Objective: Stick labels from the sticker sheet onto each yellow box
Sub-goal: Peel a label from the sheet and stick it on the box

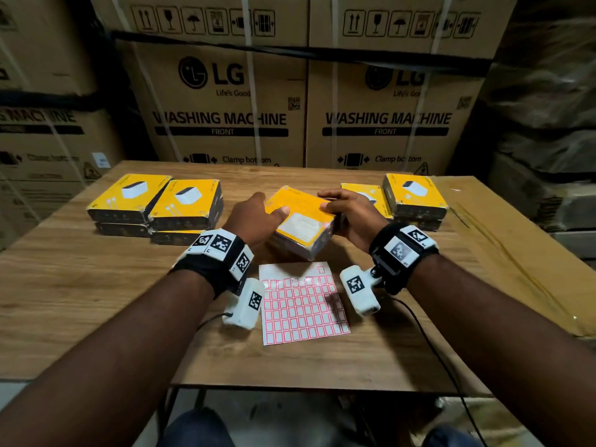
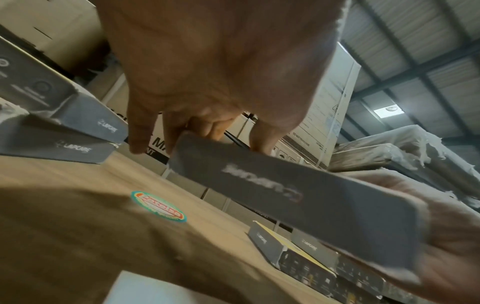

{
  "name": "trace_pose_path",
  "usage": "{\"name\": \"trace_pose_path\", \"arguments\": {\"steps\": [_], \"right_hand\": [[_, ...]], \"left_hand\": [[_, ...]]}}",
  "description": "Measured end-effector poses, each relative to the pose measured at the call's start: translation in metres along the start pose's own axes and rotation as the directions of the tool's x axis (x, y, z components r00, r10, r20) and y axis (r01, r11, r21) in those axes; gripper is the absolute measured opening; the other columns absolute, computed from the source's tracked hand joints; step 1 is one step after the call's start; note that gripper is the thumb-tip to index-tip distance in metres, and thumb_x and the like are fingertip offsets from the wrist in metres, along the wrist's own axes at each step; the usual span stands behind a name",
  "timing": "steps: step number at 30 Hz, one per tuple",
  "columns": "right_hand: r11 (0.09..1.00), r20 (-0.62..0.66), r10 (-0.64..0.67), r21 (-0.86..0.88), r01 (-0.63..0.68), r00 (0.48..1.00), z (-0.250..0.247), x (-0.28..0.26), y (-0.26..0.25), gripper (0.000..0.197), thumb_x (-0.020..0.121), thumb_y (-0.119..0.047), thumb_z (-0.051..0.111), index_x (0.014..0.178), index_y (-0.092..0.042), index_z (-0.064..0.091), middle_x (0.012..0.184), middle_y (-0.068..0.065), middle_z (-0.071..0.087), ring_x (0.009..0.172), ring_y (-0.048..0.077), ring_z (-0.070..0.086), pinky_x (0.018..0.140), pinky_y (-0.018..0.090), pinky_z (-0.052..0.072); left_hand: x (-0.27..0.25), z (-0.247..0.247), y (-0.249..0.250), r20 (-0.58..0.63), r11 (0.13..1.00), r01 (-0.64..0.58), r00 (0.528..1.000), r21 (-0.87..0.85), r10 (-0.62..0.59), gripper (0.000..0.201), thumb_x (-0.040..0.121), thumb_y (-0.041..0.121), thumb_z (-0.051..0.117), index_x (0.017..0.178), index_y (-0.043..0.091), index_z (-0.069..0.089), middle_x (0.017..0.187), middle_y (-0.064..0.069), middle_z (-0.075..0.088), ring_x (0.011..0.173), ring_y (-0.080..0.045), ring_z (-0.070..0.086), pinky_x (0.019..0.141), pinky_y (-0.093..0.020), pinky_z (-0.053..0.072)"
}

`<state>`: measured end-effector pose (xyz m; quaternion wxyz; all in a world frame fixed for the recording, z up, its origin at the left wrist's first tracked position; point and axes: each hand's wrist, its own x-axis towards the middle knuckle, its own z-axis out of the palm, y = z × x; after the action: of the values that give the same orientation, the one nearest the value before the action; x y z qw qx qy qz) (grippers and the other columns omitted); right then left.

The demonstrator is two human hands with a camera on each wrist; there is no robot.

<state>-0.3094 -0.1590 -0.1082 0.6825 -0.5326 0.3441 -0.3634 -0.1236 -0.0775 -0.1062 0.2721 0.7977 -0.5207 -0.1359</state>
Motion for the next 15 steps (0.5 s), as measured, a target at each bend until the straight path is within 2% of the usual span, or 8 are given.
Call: {"name": "trace_pose_path", "arguments": {"steps": [3, 5, 6, 7, 9, 11, 13, 15], "right_hand": [[0.999, 0.056, 0.018, -0.04, -0.015, 0.998, -0.001, -0.004, -0.002, 0.023, 0.088, 0.005, 0.059, 0.104, -0.01, 0.065, 0.097, 0.01, 0.064, 0.086, 0.023, 0.063, 0.073, 0.037, 0.053], [0.997, 0.083, 0.018, -0.081, -0.011, 0.996, -0.001, -0.006, -0.001, 0.018, 0.089, 0.003, 0.06, 0.1, -0.01, 0.065, 0.096, 0.009, 0.065, 0.083, 0.021, 0.064, 0.072, 0.035, 0.054], [0.995, 0.08, 0.011, -0.101, -0.003, 0.997, 0.0, -0.006, -0.001, 0.016, 0.089, 0.001, 0.061, 0.098, -0.011, 0.065, 0.093, 0.008, 0.065, 0.081, 0.02, 0.064, 0.07, 0.034, 0.054], [0.992, 0.066, -0.001, -0.129, 0.01, 0.998, 0.001, -0.007, -0.001, 0.013, 0.089, -0.002, 0.062, 0.098, -0.011, 0.065, 0.091, 0.007, 0.065, 0.078, 0.018, 0.063, 0.068, 0.032, 0.054], [0.975, 0.026, -0.038, -0.219, 0.043, 0.999, 0.002, -0.005, 0.0, 0.011, 0.089, -0.008, 0.065, 0.099, -0.011, 0.065, 0.089, 0.005, 0.065, 0.072, 0.014, 0.061, 0.062, 0.028, 0.052], [0.925, 0.013, -0.097, -0.369, 0.095, 0.995, 0.002, -0.002, 0.002, 0.015, 0.089, -0.012, 0.067, 0.103, -0.013, 0.065, 0.091, 0.0, 0.065, 0.074, 0.01, 0.061, 0.059, 0.021, 0.049], [0.853, 0.052, -0.157, -0.496, 0.162, 0.986, 0.002, -0.001, 0.004, 0.022, 0.088, -0.014, 0.069, 0.109, -0.013, 0.063, 0.1, -0.001, 0.064, 0.089, 0.011, 0.061, 0.066, 0.017, 0.049], [0.761, 0.09, -0.21, -0.609, 0.221, 0.973, 0.002, -0.002, 0.005, 0.034, 0.087, -0.021, 0.07, 0.119, -0.013, 0.06, 0.116, 0.0, 0.061, 0.106, 0.013, 0.058, 0.084, 0.022, 0.051]], "left_hand": [[0.005, -0.002, -0.006, 0.056, 0.997, 0.03, 0.998, -0.07, -0.026, 0.072, 0.08, 0.072, 0.048, 0.123, 0.015, 0.059, 0.122, -0.009, 0.064, 0.109, -0.03, 0.06, 0.093, -0.04, 0.049], [0.004, -0.004, -0.007, 0.101, 0.988, 0.049, 0.994, -0.146, -0.035, 0.051, 0.084, 0.067, 0.051, 0.093, 0.018, 0.064, 0.093, -0.005, 0.068, 0.088, -0.027, 0.063, 0.079, -0.036, 0.05], [0.005, -0.005, -0.008, 0.114, 0.98, 0.06, 0.993, -0.191, -0.039, 0.043, 0.088, 0.061, 0.054, 0.089, 0.018, 0.062, 0.085, -0.003, 0.065, 0.082, -0.025, 0.061, 0.074, -0.034, 0.047], [0.005, -0.005, -0.01, 0.129, 0.969, 0.062, 0.991, -0.24, -0.032, 0.04, 0.088, 0.057, 0.056, 0.095, 0.018, 0.063, 0.088, -0.002, 0.064, 0.084, -0.023, 0.06, 0.076, -0.033, 0.046], [0.007, -0.005, -0.014, 0.14, 0.926, 0.079, 0.99, -0.369, -0.029, 0.052, 0.085, 0.051, 0.062, 0.123, 0.016, 0.058, 0.111, -0.002, 0.064, 0.102, -0.021, 0.06, 0.095, -0.037, 0.047], [0.008, -0.005, -0.012, 0.115, 0.88, 0.082, 0.993, -0.469, -0.031, 0.051, 0.085, 0.04, 0.064, 0.127, 0.013, 0.056, 0.112, -0.003, 0.063, 0.106, -0.021, 0.06, 0.099, -0.038, 0.046], [0.007, -0.008, -0.007, 0.066, 0.875, 0.09, 0.996, -0.476, -0.066, 0.021, 0.091, 0.029, 0.061, 0.1, 0.01, 0.06, 0.083, 0.0, 0.058, 0.08, -0.019, 0.055, 0.076, -0.032, 0.044], [0.006, -0.011, -0.005, 0.017, 0.864, 0.119, 0.992, -0.489, -0.127, 0.024, 0.093, 0.022, 0.056, 0.073, 0.011, 0.049, 0.066, -0.003, 0.042, 0.063, -0.019, 0.041, 0.065, -0.032, 0.031]]}}
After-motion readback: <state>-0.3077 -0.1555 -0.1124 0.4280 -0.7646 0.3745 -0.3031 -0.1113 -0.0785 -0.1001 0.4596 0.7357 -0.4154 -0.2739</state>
